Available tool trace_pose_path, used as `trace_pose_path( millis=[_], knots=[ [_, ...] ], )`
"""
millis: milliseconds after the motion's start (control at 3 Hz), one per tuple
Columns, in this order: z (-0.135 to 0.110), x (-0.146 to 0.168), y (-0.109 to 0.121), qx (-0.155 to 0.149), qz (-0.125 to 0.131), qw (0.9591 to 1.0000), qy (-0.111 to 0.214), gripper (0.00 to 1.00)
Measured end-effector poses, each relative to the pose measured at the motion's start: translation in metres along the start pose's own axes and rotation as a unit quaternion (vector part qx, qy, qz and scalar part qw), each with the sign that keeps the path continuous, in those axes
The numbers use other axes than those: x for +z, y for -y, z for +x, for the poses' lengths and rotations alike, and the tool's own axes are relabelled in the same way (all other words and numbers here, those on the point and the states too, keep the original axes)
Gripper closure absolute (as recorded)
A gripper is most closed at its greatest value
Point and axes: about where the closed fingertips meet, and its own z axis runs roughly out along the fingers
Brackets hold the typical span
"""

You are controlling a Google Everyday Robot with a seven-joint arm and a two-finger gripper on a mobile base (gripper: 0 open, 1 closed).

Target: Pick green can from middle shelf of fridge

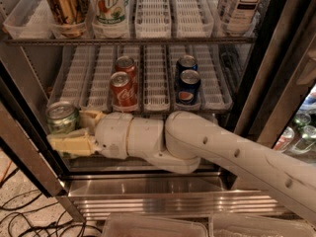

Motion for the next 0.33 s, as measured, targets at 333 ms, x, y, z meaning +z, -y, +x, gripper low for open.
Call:
trace_pose_path(
  millis=[333],
  knots=[
    [-0.0067,-0.0294,-0.0162,-0.004,0.035,0.9992,-0.02,1.0]
  ],
)
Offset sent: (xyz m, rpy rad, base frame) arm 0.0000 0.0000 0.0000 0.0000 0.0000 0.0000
